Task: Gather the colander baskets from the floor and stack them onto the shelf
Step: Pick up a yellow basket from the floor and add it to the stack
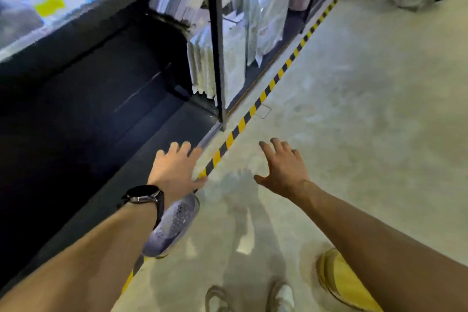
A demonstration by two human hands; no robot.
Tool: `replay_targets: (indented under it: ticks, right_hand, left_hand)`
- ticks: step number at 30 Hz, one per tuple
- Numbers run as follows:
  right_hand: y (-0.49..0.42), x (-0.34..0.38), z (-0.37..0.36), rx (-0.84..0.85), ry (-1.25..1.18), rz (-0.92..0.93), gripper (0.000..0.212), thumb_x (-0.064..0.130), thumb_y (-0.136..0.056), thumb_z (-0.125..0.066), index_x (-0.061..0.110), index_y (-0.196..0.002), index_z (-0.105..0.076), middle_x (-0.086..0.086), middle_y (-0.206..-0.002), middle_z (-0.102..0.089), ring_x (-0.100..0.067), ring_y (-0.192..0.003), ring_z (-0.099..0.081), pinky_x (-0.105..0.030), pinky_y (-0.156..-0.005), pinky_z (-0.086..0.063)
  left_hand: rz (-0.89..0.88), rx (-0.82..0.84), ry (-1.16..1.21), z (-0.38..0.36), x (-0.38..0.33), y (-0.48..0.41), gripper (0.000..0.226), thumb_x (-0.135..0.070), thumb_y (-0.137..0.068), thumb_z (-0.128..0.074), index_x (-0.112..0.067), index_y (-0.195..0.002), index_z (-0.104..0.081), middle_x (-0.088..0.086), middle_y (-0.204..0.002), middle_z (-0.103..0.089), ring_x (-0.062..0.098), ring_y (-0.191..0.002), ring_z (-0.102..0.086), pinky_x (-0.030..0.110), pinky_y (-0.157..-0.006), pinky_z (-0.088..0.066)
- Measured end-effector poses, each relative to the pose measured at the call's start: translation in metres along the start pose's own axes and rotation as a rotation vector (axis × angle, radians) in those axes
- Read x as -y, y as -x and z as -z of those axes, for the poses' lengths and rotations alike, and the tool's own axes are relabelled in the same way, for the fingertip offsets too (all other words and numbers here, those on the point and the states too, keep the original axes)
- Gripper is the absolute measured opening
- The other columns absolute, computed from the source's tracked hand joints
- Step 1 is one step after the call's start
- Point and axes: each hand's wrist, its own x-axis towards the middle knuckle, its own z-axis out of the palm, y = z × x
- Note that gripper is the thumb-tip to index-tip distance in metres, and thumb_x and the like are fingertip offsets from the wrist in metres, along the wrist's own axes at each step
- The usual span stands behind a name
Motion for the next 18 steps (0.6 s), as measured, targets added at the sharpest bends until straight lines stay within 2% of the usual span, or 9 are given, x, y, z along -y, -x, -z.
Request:
replay_targets:
  ticks: [3, 9, 14, 18]
  right_hand:
    - [0.040, -0.071, -0.005, 0.022, -0.027, -0.141, 0.090, 0.062, -0.079, -0.064, 0.023, -0.150, -0.024, -0.010, -0.152, -0.030, -0.032, -0.136, -0.034, -0.047, -0.107, -0.036]
    - [0.133, -0.199, -0.020, 0.054, -0.070, -0.385, 0.090, 0.060, -0.079, -0.065, 0.023, -0.150, -0.024, -0.008, -0.152, -0.031, -0.030, -0.138, -0.033, -0.046, -0.107, -0.034]
    - [0.199, -0.283, -0.030, 0.061, -0.075, -0.554, 0.090, 0.063, -0.080, -0.063, 0.024, -0.150, -0.022, -0.008, -0.152, -0.030, -0.030, -0.138, -0.033, -0.047, -0.109, -0.035]
    - [0.241, -0.325, -0.043, 0.108, -0.096, -0.659, 0.090, 0.064, -0.081, -0.061, 0.024, -0.151, -0.021, -0.009, -0.154, -0.028, -0.032, -0.139, -0.032, -0.048, -0.110, -0.035]
  left_hand:
    - [-0.126, -0.023, -0.044, 0.009, -0.068, -0.028, 0.072, -0.072, -0.087, -0.045, -0.026, -0.142, -0.039, 0.001, -0.127, -0.049, 0.027, -0.113, -0.047, 0.040, -0.084, -0.045]
    - [-0.362, -0.034, -0.092, 0.018, -0.215, -0.061, 0.078, -0.073, -0.089, -0.040, -0.025, -0.149, -0.032, 0.003, -0.139, -0.046, 0.027, -0.122, -0.046, 0.040, -0.085, -0.047]
    - [-0.463, -0.071, -0.140, 0.022, -0.313, -0.073, 0.077, -0.073, -0.090, -0.037, -0.025, -0.149, -0.033, 0.002, -0.135, -0.048, 0.026, -0.116, -0.049, 0.039, -0.082, -0.047]
    - [-0.540, 0.000, -0.093, 0.013, -0.368, -0.072, 0.072, -0.069, -0.092, -0.039, -0.026, -0.148, -0.032, 0.001, -0.136, -0.045, 0.026, -0.116, -0.047, 0.037, -0.080, -0.045]
